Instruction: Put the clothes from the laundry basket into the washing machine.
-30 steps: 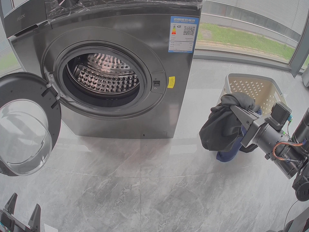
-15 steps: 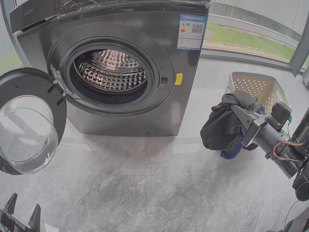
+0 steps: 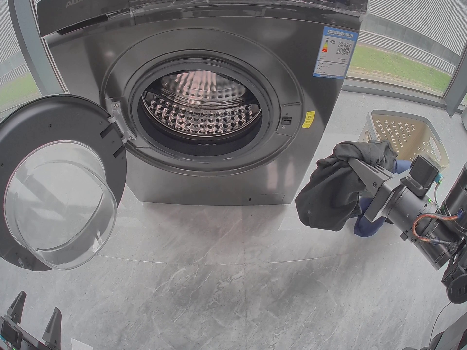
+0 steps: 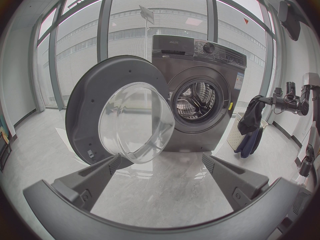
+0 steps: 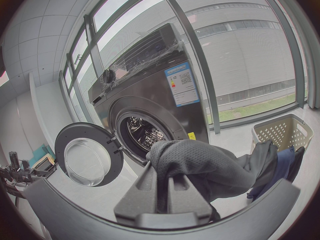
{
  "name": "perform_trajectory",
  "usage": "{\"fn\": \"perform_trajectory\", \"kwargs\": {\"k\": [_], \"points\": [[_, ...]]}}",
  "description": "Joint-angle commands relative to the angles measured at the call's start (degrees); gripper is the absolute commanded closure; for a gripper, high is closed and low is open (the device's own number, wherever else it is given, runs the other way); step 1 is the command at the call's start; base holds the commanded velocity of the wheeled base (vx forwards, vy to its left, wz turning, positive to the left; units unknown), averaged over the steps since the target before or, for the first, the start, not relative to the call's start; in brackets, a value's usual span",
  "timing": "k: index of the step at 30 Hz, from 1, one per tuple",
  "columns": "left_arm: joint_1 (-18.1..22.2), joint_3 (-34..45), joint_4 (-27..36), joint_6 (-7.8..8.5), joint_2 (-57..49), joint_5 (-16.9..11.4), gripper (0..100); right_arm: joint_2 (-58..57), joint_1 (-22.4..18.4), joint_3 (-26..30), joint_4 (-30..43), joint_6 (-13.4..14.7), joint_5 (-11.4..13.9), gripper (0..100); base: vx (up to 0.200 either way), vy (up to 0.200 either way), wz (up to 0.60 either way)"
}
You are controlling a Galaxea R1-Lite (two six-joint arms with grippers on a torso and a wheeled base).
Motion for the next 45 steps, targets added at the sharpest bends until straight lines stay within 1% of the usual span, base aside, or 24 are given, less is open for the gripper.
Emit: {"fn": "perform_trajectory", "kwargs": {"k": [1, 10, 19, 27, 31, 34, 39, 43, 45], "points": [[0.0, 0.9, 0.0, -0.02, -1.0, 0.0, 0, 0.1, 0.0, 0.1, 0.0, 0.0, 0.0, 100, 0.0, 0.0, 0.0], [0.0, 0.9, 0.0, -0.02, -1.0, 0.0, 0, 0.2, 0.1, 0.3, 0.0, 0.0, 0.2, 100, 0.0, 0.0, 0.0], [0.0, 0.9, 0.0, -0.11, -1.0, 0.0, 0, 0.8, 0.3, 0.6, 0.0, 0.1, 0.4, 100, 0.0, 0.2, 0.0], [0.0, 0.9, 0.0, -0.02, -1.0, 0.0, 0, 0.6, 0.3, 0.7, 0.1, 0.1, 0.4, 100, 0.0, 0.0, 0.0], [0.0, 0.9, 0.0, -0.02, -1.0, 0.0, 0, 0.8, 0.6, 0.7, 0.2, 0.9, 0.6, 100, 0.0, 0.0, 0.0], [0.0, 0.9, 0.0, -0.02, -1.0, 0.0, 0, 2.4, 1.7, 0.8, -0.1, 2.5, 0.4, 100, 0.0, 0.067, 0.0], [0.0, 0.9, 0.0, -0.02, -1.0, 0.0, 0, 2.4, 2.0, 1.0, -0.4, 2.4, 0.0, 100, 0.0, 0.2, 0.0], [0.0, 0.9, 0.0, 0.07, -1.0, 0.0, 0, 2.2, 1.7, 1.2, -1.5, 2.3, -0.2, 100, 0.0, 0.0, 0.0], [0.0, 0.9, 0.0, 0.07, -1.0, 0.0, 0, 2.1, 1.9, 2.5, -2.0, 2.3, -0.1, 100, 0.0, 0.0, 0.0]]}}
